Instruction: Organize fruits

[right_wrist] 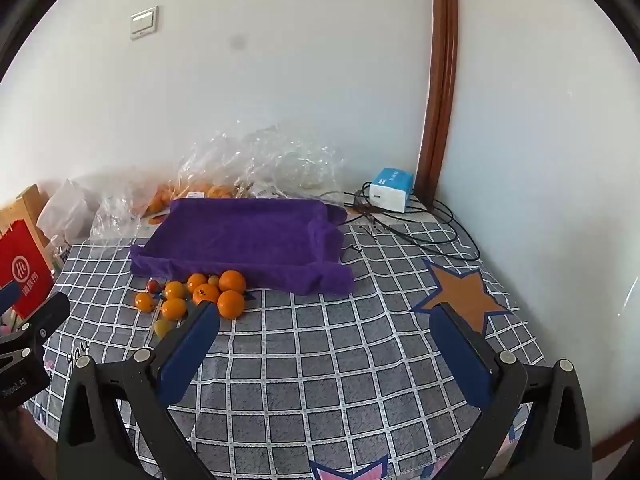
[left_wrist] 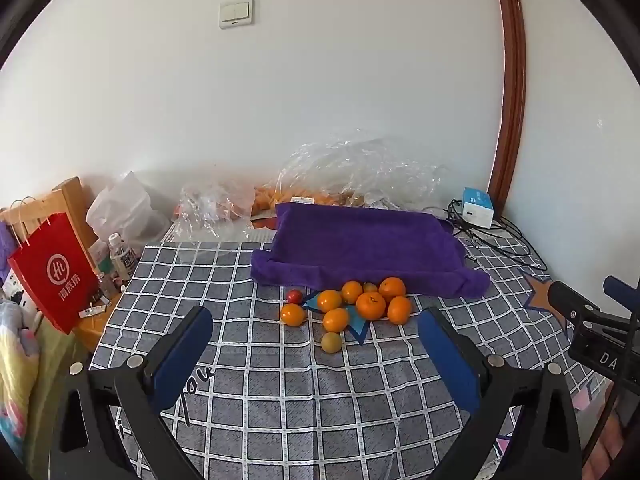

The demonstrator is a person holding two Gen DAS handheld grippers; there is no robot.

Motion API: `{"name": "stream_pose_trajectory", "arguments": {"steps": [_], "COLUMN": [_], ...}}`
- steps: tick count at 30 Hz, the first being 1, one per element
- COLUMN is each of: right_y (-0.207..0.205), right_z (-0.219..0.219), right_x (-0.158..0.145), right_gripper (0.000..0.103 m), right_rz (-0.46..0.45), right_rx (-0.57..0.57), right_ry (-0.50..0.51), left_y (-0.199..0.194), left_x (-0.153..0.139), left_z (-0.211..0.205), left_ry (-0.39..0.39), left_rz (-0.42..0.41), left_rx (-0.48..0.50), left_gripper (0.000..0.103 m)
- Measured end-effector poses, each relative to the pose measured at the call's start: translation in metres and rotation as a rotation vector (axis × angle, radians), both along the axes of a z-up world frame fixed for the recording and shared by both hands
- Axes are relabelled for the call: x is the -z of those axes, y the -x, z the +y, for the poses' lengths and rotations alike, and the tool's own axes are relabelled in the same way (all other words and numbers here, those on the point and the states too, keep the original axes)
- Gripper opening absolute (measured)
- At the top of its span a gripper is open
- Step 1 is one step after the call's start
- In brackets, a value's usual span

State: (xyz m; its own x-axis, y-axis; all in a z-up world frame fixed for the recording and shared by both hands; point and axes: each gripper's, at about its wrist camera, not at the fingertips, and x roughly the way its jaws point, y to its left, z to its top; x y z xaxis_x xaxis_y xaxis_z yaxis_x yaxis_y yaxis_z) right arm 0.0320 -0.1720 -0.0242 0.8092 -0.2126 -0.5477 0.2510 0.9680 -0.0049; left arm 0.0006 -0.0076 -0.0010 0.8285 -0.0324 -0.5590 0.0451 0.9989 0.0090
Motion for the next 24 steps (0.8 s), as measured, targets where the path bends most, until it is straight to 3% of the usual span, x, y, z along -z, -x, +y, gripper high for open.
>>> {"name": "stream_pose_trajectory", "arguments": {"steps": [24], "right_y": [0.0028], "right_z": [0.0065], "right_x": [-0.0031], "right_gripper": [0.103], "right_rz": [-0.018], "right_rx": [-0.017], "right_ry": [0.010], "left_y": [0.0038], "left_x": [0.0040], "left_z": [0.0057], "left_ry": [-0.001], "left_rz": [-0.015], "left_rx": [-0.032], "left_gripper": [0.103]}}
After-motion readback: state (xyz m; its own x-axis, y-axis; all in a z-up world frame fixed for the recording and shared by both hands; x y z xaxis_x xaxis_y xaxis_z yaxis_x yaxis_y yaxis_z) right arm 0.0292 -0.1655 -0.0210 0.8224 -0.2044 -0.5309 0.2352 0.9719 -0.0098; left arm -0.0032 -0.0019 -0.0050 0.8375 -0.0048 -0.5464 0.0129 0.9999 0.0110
